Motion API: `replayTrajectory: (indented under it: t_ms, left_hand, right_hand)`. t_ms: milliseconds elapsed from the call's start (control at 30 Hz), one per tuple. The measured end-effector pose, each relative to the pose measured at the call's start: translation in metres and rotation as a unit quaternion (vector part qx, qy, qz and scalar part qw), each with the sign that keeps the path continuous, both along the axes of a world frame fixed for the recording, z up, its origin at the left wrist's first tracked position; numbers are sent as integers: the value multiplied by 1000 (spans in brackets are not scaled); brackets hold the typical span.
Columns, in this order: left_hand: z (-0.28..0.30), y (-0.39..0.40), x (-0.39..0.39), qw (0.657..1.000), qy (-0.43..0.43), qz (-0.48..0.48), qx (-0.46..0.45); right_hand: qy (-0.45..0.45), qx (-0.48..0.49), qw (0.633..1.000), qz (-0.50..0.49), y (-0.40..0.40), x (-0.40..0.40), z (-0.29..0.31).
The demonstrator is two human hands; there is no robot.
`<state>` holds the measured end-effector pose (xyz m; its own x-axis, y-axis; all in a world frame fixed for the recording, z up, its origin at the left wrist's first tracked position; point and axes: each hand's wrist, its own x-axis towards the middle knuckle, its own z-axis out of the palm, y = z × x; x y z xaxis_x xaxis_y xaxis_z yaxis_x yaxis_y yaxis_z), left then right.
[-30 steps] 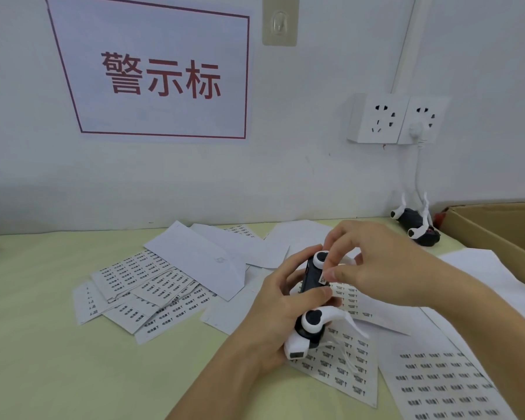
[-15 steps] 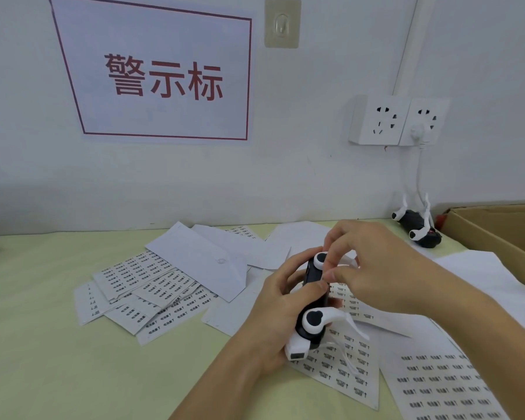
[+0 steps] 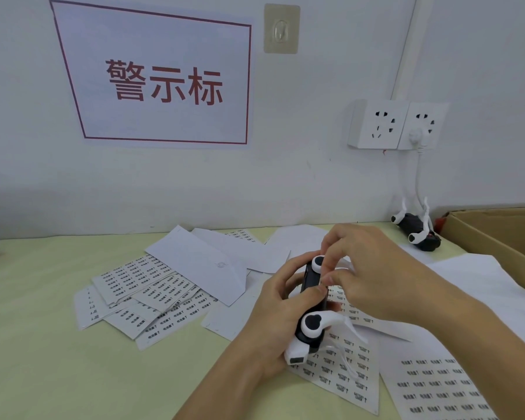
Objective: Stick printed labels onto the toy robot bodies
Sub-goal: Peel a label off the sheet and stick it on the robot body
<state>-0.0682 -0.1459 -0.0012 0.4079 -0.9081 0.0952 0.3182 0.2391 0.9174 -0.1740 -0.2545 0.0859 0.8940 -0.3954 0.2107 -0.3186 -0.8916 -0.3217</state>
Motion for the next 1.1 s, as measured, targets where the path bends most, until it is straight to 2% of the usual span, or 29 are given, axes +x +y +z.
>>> replayTrajectory:
  t_ms: [600,933,1100]
  left_hand:
    - [2,1,-3,1000,-2,26,4]
    - [4,2,-4,999,-18,39,10]
    - [4,2,-6,999,-27,42,12]
  right_hand:
    - [-27,-14,1000,3,5,4,-3]
    - [-22,-54,997,-55,5,2,0]
    - [-32,-25,998,-43,-3,-5,7]
